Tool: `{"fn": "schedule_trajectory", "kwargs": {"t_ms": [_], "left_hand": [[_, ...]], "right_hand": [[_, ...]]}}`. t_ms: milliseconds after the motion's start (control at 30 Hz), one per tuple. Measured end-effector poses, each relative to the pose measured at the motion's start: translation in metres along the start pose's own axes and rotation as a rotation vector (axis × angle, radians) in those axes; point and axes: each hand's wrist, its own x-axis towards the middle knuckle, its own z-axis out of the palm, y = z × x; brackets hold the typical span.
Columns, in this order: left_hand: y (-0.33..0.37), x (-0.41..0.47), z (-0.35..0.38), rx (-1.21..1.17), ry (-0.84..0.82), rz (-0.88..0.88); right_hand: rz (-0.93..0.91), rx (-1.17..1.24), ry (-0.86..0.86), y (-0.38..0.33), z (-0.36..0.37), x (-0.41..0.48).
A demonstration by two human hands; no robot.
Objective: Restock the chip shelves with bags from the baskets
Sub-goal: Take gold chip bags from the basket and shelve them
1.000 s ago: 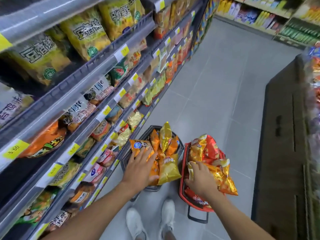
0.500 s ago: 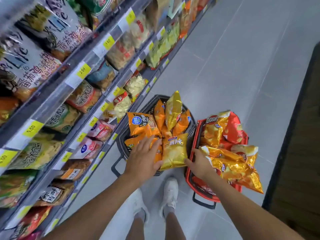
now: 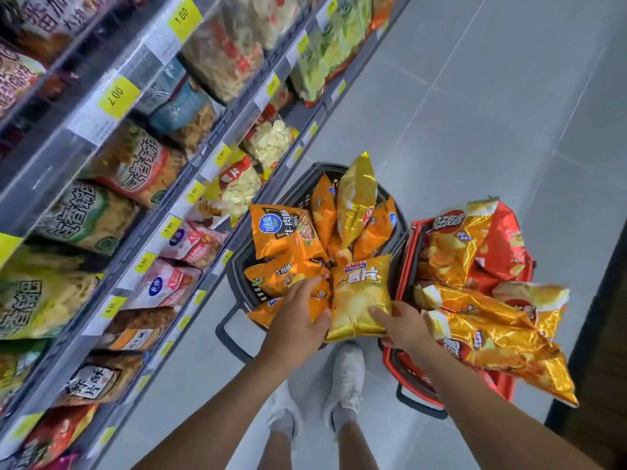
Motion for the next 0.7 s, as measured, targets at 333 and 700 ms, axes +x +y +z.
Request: {"fn": "schedule_trajectory", "kwargs": {"t_ms": [333,700], "left_hand": [[0.026,0.021,-0.014,-0.349,-0.004,-0.207],[0.065,0.026,-0.008,-0.919,-0.175,-0.357]], "right_hand": [[-0.086,0.293,-0.075,-0.024,-0.054,-0.08],[-0.323,0.451,-0.175,-0.065,-0.066,-0.136]]}}
